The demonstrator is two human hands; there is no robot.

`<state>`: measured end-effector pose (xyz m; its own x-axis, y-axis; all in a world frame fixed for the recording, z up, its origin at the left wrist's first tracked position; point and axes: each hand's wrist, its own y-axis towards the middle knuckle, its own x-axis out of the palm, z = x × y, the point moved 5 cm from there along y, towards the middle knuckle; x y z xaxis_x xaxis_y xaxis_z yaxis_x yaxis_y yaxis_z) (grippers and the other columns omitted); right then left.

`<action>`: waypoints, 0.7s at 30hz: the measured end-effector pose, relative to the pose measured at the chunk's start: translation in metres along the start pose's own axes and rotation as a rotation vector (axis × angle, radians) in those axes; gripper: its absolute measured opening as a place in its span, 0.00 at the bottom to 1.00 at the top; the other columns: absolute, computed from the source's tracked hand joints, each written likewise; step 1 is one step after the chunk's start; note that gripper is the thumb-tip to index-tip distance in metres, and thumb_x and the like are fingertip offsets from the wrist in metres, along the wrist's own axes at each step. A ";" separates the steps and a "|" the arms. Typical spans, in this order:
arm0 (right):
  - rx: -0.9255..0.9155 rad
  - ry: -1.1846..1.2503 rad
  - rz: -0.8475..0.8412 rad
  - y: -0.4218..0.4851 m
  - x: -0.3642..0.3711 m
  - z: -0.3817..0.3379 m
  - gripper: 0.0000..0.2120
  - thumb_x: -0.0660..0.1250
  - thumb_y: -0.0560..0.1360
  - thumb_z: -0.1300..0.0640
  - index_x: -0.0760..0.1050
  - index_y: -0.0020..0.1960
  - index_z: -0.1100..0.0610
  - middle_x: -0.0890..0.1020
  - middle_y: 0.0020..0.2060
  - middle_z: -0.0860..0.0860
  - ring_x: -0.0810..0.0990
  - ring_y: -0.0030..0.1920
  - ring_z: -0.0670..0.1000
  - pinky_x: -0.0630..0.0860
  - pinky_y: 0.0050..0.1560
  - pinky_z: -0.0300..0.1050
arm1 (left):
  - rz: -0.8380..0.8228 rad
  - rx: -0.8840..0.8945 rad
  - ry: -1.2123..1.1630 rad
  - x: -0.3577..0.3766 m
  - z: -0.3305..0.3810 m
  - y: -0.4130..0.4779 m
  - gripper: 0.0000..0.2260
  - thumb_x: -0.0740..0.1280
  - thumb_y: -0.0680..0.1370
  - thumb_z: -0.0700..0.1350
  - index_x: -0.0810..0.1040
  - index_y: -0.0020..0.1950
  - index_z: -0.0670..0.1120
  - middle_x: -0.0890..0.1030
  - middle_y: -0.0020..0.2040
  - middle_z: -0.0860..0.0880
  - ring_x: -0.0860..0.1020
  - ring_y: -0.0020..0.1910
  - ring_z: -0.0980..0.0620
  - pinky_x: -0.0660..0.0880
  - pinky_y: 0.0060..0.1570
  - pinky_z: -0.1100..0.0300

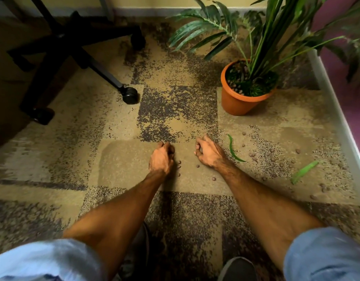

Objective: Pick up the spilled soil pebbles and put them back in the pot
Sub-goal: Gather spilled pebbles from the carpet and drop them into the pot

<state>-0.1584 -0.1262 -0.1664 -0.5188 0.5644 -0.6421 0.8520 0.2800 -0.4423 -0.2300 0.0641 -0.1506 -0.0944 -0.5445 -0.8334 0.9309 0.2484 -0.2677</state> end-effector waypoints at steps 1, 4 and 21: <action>-0.072 -0.109 -0.002 -0.001 -0.002 -0.001 0.25 0.65 0.84 0.56 0.68 0.80 0.52 0.72 0.47 0.37 0.68 0.43 0.37 0.68 0.45 0.29 | -0.004 0.006 -0.021 0.001 0.000 -0.001 0.20 0.71 0.78 0.35 0.76 0.70 0.45 0.78 0.69 0.45 0.83 0.61 0.44 0.82 0.63 0.51; -0.216 -0.314 -0.017 0.002 -0.001 0.006 0.19 0.64 0.82 0.59 0.73 0.73 0.57 0.59 0.45 0.32 0.57 0.41 0.33 0.58 0.44 0.32 | -0.034 0.059 -0.053 0.003 0.006 -0.003 0.18 0.69 0.79 0.34 0.77 0.68 0.45 0.80 0.66 0.46 0.83 0.60 0.45 0.82 0.63 0.51; -0.288 -0.553 0.061 -0.041 -0.006 -0.015 0.08 0.69 0.82 0.59 0.80 0.59 0.60 0.78 0.58 0.57 0.84 0.51 0.55 0.86 0.52 0.49 | -0.117 0.162 0.104 0.016 0.034 -0.031 0.12 0.68 0.81 0.37 0.82 0.63 0.48 0.83 0.59 0.47 0.84 0.56 0.47 0.82 0.61 0.50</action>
<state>-0.1895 -0.1291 -0.1351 -0.3627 0.1217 -0.9239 0.8259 0.5013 -0.2582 -0.2481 0.0201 -0.1389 -0.2332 -0.4742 -0.8490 0.9552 0.0520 -0.2914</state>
